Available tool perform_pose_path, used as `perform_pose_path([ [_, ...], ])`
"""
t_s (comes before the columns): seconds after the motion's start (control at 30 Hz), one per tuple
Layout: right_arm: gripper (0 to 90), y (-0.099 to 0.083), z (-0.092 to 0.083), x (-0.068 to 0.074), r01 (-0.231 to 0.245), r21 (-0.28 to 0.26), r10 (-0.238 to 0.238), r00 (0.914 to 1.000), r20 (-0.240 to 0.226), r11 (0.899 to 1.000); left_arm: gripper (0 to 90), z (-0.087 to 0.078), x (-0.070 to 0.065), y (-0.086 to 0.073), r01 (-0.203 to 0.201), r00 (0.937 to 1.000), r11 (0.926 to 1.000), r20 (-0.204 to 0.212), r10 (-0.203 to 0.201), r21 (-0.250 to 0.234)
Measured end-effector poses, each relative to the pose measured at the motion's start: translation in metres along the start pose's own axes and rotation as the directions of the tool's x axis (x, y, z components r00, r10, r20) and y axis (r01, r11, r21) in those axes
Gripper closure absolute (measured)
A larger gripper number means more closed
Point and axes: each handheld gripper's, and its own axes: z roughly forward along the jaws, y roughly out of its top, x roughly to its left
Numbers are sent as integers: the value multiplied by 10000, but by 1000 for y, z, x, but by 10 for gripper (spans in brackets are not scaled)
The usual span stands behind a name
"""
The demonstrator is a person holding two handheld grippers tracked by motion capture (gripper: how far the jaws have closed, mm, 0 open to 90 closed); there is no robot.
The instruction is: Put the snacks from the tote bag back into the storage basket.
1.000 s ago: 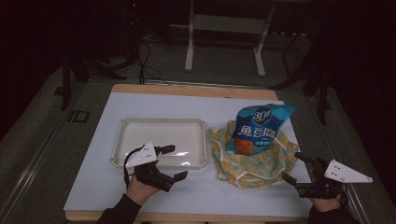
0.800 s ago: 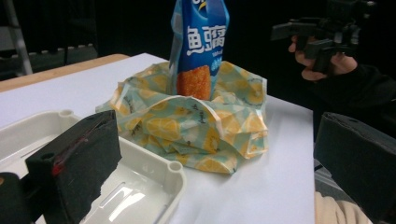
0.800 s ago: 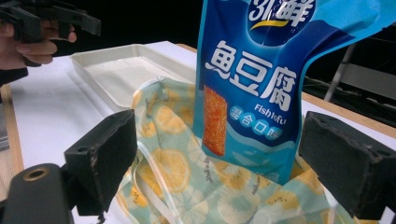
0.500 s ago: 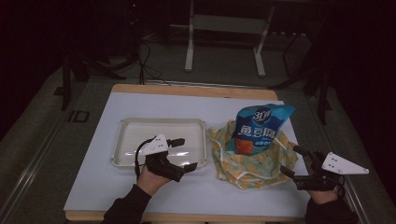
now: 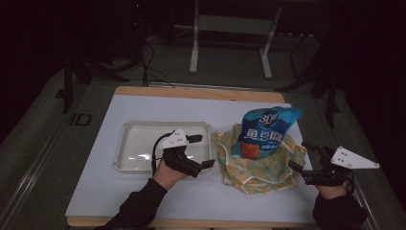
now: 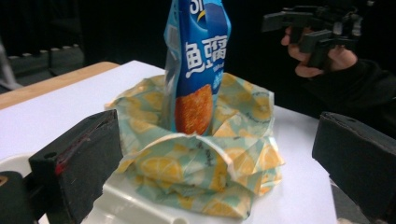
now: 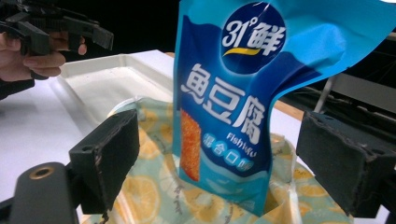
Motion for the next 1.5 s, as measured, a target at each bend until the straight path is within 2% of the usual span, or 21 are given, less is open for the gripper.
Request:
perform_pose_path([
  [0.17, 134, 2, 6, -6, -32, 13, 32, 10000, -47, 10000, 19, 12, 5, 5, 173, 9997, 9998, 156, -171, -109],
  [0.27, 134, 2, 10, -9, -105, -10, 105, 9999, -51, 9999, 19, 22, 6, 9, -12, 9999, 10000, 133, 13, -45],
  [0.4, 137, 3, 15, -10, -55, 19, 55, 10000, 36, 10000, 19, 34, 6, 15, -84, 9994, 9999, 347, 82, 56],
  [0.47, 137, 4, 17, -11, -33, 8, 33, 10000, -3, 10000, 19, 37, 6, 16, -145, 9995, 9999, 298, 143, 70],
  [0.5, 137, 4, 19, -13, -43, 9, 43, 10000, 24, 10000, 19, 43, 7, 19, -240, 9989, 9996, 411, 235, 120],
  [0.67, 137, 4, 25, -18, -184, 75, 183, 9998, 36, 9998, 20, 57, 10, 25, -183, 9989, 9998, 435, 182, 24],
  [0.83, 137, 3, 29, -23, -366, 57, 366, 9993, 125, 9993, 20, 70, 13, 28, -169, 9996, 9999, 214, 169, -26],
  [0.93, 138, 2, 33, -27, -495, 68, 494, 9986, 197, 9987, 51, 76, 16, 29, -130, 9998, 9999, 131, 132, -97],
  [1.0, 140, 3, 36, -30, -477, 117, 474, 9985, 256, 9988, 54, 83, 18, 30, -35, 9999, 10000, 99, 35, -49],
  [1.13, 146, 3, 42, -36, -620, 186, 615, 9977, 271, 9979, 69, 93, 19, 33, -210, 9998, 9997, 15, 209, 106],
  [1.33, 168, 2, 54, -41, -518, 483, 504, 9983, 298, 9975, 118, 106, 23, 36, -269, 9996, 9995, 5, 269, 185],
  [1.5, 199, 0, 62, -44, -691, 427, 682, 9974, 229, 9967, 155, 118, 25, 39, -275, 9996, 9988, 0, 275, 406],
])
